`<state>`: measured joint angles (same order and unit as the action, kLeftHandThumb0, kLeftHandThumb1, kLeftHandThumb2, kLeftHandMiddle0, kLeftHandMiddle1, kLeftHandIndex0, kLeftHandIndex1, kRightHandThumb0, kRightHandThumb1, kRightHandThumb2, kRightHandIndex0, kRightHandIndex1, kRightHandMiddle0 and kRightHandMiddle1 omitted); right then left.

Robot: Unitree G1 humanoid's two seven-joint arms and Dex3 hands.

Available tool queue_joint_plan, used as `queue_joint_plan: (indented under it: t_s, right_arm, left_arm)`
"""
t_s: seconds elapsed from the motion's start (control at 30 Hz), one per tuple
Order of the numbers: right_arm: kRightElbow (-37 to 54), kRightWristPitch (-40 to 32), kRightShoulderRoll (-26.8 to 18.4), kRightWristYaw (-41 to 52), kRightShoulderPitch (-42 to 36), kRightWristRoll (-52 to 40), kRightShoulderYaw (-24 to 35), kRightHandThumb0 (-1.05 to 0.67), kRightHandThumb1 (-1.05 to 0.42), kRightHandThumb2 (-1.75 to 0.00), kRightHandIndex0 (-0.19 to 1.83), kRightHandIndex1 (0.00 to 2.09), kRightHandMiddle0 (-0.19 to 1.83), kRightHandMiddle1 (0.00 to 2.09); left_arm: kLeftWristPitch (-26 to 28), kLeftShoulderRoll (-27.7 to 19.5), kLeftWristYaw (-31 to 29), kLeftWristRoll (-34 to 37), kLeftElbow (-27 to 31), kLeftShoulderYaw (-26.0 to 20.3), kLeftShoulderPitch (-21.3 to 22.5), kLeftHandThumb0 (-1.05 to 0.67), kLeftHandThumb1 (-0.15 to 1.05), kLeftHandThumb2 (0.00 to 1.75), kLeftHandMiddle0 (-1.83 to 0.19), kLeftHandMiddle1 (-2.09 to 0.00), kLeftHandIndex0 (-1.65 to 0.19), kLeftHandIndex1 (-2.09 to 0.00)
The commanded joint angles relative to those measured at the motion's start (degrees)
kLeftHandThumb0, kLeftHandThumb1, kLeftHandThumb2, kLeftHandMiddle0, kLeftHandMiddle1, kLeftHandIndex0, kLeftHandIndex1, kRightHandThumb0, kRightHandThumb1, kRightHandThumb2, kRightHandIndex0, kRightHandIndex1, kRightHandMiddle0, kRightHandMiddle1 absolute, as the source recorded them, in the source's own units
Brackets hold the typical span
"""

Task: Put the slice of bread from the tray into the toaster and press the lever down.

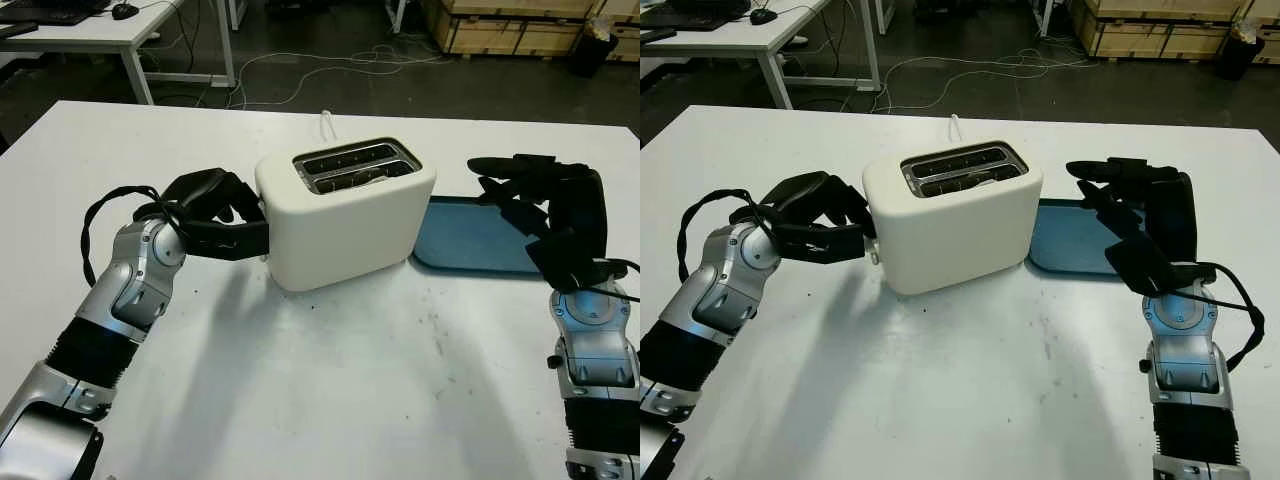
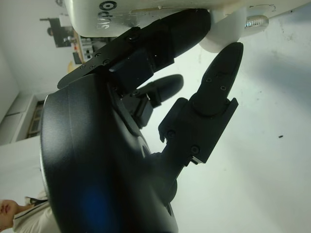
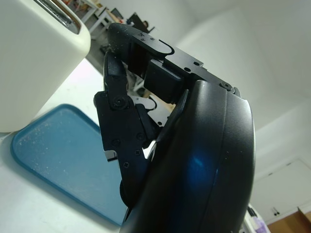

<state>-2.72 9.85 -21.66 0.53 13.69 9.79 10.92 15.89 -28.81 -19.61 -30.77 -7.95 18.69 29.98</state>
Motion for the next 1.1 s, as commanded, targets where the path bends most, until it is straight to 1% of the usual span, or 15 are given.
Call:
queue_joint_plan:
  t_s: [0.0, 0.03, 0.1, 0.23, 0.43, 0.47, 0.5, 0.6, 0.63, 0.67, 0.7, 0.83, 0.97, 1.0, 1.07]
  right_arm:
    - [0.32, 1.02, -1.35, 0.67, -0.87, -0.79, 0.95, -0.30, -0.92, -0.17, 0.96, 1.01, 1.20, 0.01]
    - [0.19, 1.27, -1.32, 0.66, -0.91, -0.89, 0.98, -0.31, -0.92, -0.17, 0.96, 1.01, 1.20, 0.01]
    - [-0.10, 1.91, -1.24, 0.66, -0.94, -1.11, 1.01, -0.31, -0.92, -0.16, 0.96, 1.01, 1.21, 0.01]
    - [0.53, 0.99, -0.57, 0.60, -1.12, -1.37, 0.81, -0.31, -0.92, -0.16, 0.94, 0.98, 1.19, 0.00]
    - [0.56, 0.78, -0.21, 0.52, -1.14, -1.45, 0.59, -0.30, -0.92, -0.16, 0.93, 0.92, 1.19, 0.00]
    - [0.47, 0.98, -0.15, 0.57, -1.11, -1.61, 0.60, -0.31, -0.92, -0.16, 0.94, 0.90, 1.19, 0.00]
    - [0.30, 1.26, -0.12, 0.65, -1.08, -1.79, 0.61, -0.31, -0.92, -0.16, 0.95, 0.89, 1.19, 0.00]
    - [0.38, 1.24, -0.27, 0.63, -1.10, -1.54, 0.51, -0.32, -0.92, -0.17, 0.96, 0.91, 1.20, 0.00]
    - [0.41, 1.13, -0.26, 0.67, -1.12, -1.61, 0.54, -0.32, -0.92, -0.17, 0.96, 0.93, 1.20, 0.00]
    - [0.41, 1.02, -0.26, 0.70, -1.14, -1.70, 0.60, -0.32, -0.92, -0.17, 0.95, 0.93, 1.20, 0.00]
    - [0.37, 1.07, -0.35, 0.71, -1.18, -1.62, 0.61, -0.31, -0.92, -0.17, 0.95, 0.94, 1.20, 0.00]
    - [0.48, 1.24, -0.51, 0.84, -1.27, -1.75, 0.76, -0.30, -0.92, -0.17, 0.93, 0.92, 1.19, 0.00]
    - [0.52, 1.05, -0.39, 0.57, -1.27, -1.39, 0.59, -0.30, -0.92, -0.17, 0.95, 0.93, 1.20, 0.00]
    - [0.45, 1.03, -0.36, 0.55, -1.23, -1.34, 0.53, -0.30, -0.92, -0.17, 0.96, 0.93, 1.20, 0.01]
    - [0.37, 1.17, -0.41, 0.46, -1.17, -1.15, 0.48, -0.30, -0.92, -0.17, 0.95, 0.93, 1.20, 0.01]
  left_arm:
    - [5.16, 9.72, -9.39, -2.04, -10.33, 14.96, -9.23, -0.28, 0.92, 0.47, -0.61, -1.04, -0.88, -0.52]
    - [4.93, 9.76, -9.30, -1.92, -10.52, 14.91, -9.31, -0.28, 0.92, 0.46, -0.63, -1.09, -0.85, -0.68]
    - [5.11, 9.81, -9.14, -2.28, -10.76, 15.10, -9.28, -0.29, 0.92, 0.44, -0.69, -1.09, -0.83, -0.82]
    - [5.47, 9.60, -9.94, -2.50, -10.92, 15.39, -8.89, -0.29, 0.92, 0.45, -0.72, -1.01, -0.86, -0.82]
    - [4.66, 8.60, -9.89, -2.27, -9.54, 15.10, -9.62, -0.27, 0.92, 0.46, -0.72, -1.30, -0.77, -1.12]
    - [4.78, 8.08, -9.84, -2.49, -8.75, 14.91, -9.59, -0.27, 0.92, 0.47, -0.68, -1.28, -0.72, -1.11]
    - [4.84, 7.55, -9.28, -2.64, -7.75, 14.42, -9.73, -0.27, 0.92, 0.49, -0.59, -1.15, -0.64, -0.95]
    - [5.60, 7.33, -8.69, -5.80, -8.96, 16.21, -9.02, -0.29, 0.92, 0.51, -0.64, -0.77, -0.72, -0.54]
    - [5.14, 8.07, -8.93, -6.31, -11.32, 17.26, -8.66, -0.30, 0.92, 0.47, -0.70, -0.77, -0.80, -0.45]
    - [4.37, 9.01, -9.86, -6.40, -14.37, 18.29, -8.05, -0.30, 0.92, 0.45, -0.69, -0.84, -0.82, -0.45]
    - [4.12, 9.82, -10.83, -5.86, -16.50, 18.66, -7.69, -0.31, 0.92, 0.45, -0.61, -0.77, -0.77, -0.38]
    - [3.92, 9.92, -11.96, -5.14, -17.94, 19.12, -7.31, -0.32, 0.92, 0.44, -0.71, -0.53, -0.82, -0.18]
    - [3.26, 8.54, -12.02, -5.24, -16.68, 19.99, -7.03, -0.33, 0.92, 0.43, -0.76, -0.49, -0.86, -0.14]
    - [3.58, 8.25, -12.10, -5.25, -15.99, 20.06, -7.07, -0.33, 0.92, 0.42, -0.78, -0.63, -0.92, -0.19]
    - [3.26, 7.74, -10.01, -3.92, -14.01, 18.13, -7.90, -0.30, 0.92, 0.41, -0.73, -0.73, -0.96, -0.22]
